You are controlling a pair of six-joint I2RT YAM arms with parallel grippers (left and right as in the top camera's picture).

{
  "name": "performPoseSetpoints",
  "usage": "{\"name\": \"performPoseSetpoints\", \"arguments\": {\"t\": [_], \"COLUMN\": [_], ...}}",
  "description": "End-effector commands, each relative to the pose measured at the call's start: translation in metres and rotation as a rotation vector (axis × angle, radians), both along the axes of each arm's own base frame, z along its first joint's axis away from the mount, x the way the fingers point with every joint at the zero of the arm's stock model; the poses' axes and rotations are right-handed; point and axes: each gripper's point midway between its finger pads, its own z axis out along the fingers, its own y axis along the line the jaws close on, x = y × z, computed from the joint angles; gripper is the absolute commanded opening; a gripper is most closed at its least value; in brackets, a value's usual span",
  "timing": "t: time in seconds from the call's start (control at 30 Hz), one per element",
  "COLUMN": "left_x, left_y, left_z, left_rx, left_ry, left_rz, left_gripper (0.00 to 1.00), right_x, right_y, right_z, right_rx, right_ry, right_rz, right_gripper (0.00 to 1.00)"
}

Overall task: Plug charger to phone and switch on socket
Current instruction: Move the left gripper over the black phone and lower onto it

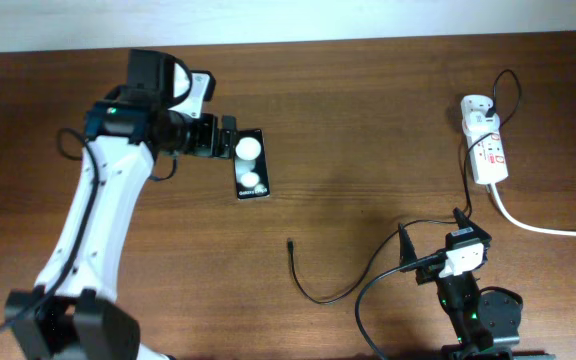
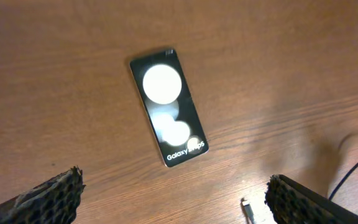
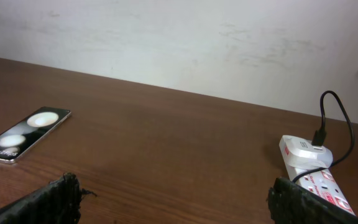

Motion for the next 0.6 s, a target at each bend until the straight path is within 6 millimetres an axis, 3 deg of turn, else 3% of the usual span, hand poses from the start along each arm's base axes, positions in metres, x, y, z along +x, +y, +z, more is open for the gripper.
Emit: {"name": "performPoseSetpoints", "arguments": {"t": [0.0,0.23,0.37,0.57], "left_x": [0.005,0.014,0.036,0.039], "left_y": [-0.017,-0.047,-0.025,-0.025], "left_z": [-0.032,-0.085,-0.123,-0.169], "left_rx": [-0.007,-0.012,0.064,0.073], "left_ry": [0.083,0.169,0.208,0.285], "left_rz": [-0.042,-0.087,0.154,0.231], "left_gripper": [0.98,0.99,0.99,0.99], "right_x": [0.0,0.0,0.0,0.0], "right_y": [0.0,0.0,0.0,0.0], "right_z": [-0.002,-0.002,-0.002,-0.002], "right_rx": [0.003,0.003,0.003,0.003], "right_ry": [0.004,0.004,0.004,0.004], "right_rz": [-0.003,-0.003,-0.003,-0.003], "right_gripper": [0.99,0.99,0.99,0.99]}}
